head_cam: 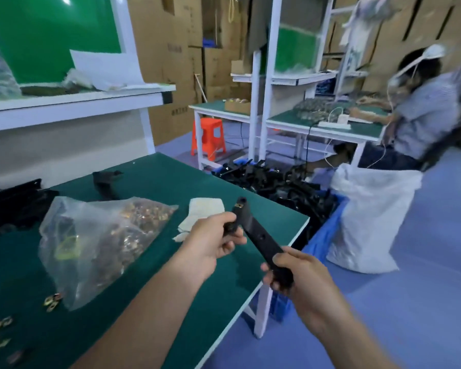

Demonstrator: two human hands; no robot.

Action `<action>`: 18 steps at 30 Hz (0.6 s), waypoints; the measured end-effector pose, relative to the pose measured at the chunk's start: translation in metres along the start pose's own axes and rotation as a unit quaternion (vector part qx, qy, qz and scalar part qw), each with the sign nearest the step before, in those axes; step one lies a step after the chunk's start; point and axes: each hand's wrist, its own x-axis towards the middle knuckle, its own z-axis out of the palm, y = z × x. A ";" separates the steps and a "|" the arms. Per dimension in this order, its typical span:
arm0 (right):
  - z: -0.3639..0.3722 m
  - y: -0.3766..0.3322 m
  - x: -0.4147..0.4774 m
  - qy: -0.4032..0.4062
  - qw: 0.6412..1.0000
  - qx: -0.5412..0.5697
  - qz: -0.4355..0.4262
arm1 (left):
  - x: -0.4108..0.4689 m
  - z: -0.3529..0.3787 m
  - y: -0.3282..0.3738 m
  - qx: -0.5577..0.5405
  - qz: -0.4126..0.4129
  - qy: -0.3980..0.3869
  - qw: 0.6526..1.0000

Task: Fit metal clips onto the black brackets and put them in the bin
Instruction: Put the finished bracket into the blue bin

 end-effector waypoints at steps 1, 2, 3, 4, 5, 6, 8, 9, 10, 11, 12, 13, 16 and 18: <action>-0.013 0.004 0.002 0.018 1.000 0.019 0.012 | 0.008 0.015 -0.004 0.006 -0.018 -0.009 1.000; -0.023 0.008 0.004 0.029 0.999 0.036 0.023 | 0.016 0.029 -0.008 0.012 -0.034 -0.019 0.999; -0.031 0.011 0.007 0.040 0.998 0.049 0.031 | 0.023 0.042 -0.011 0.017 -0.050 -0.030 0.998; -0.038 0.012 0.013 0.054 0.996 0.059 0.041 | 0.031 0.053 -0.012 0.015 -0.064 -0.040 0.997; -0.042 0.009 0.023 0.067 0.994 0.073 0.050 | 0.040 0.064 -0.009 0.003 -0.075 -0.050 0.996; -0.044 0.000 0.038 0.075 0.991 0.099 0.057 | 0.049 0.072 -0.003 -0.016 -0.081 -0.057 0.995; -0.043 -0.036 0.084 0.079 0.979 0.174 0.065 | 0.068 0.086 0.018 -0.057 -0.081 -0.062 0.993; -0.041 -0.059 0.112 0.078 0.974 0.202 0.062 | 0.078 0.091 0.030 -0.068 -0.072 -0.053 0.994; -0.039 -0.081 0.138 0.080 0.973 0.211 0.057 | 0.085 0.093 0.042 -0.069 -0.062 -0.040 0.995; -0.036 -0.096 0.160 0.087 0.972 0.209 0.059 | 0.089 0.093 0.052 -0.060 -0.053 -0.027 0.996; -0.032 -0.104 0.178 0.098 0.971 0.206 0.073 | 0.090 0.091 0.059 -0.038 -0.038 -0.020 0.998; -0.026 -0.104 0.190 0.110 0.969 0.202 0.090 | 0.091 0.084 0.063 -0.007 -0.016 -0.018 1.000; 0.008 -0.075 0.195 0.149 0.979 0.112 0.084 | 0.087 0.050 0.074 0.087 0.055 -0.008 0.995; 0.040 -0.056 0.188 0.135 0.984 0.100 0.053 | 0.082 0.021 0.079 0.099 0.099 0.010 0.990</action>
